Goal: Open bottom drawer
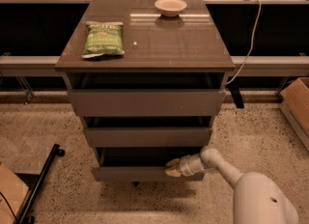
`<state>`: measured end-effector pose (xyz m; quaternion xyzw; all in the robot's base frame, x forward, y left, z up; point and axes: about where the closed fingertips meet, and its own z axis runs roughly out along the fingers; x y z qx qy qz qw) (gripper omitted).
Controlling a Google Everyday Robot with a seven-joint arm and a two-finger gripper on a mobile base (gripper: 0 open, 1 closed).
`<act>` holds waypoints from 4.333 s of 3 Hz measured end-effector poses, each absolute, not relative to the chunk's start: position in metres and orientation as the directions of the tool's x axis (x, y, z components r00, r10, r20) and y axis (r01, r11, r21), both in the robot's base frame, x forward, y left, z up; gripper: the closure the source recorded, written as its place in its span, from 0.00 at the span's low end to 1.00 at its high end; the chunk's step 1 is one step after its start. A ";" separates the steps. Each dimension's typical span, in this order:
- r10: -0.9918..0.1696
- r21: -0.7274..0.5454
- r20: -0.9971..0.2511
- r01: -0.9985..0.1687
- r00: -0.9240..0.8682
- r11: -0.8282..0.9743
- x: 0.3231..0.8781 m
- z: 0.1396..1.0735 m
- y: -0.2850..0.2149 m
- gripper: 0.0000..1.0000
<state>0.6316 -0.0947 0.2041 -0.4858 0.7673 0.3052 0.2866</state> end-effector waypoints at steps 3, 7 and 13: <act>-0.575 0.260 -0.685 -0.888 -0.447 0.380 0.595 0.216 -0.106 1.00; -0.589 0.288 -0.660 -0.881 -0.466 0.374 0.585 0.213 -0.102 0.15; -0.589 0.287 -0.660 -0.882 -0.466 0.374 0.584 0.226 -0.096 0.01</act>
Offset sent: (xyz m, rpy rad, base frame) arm -0.3303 0.0515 0.0722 -0.0189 0.7650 -0.0583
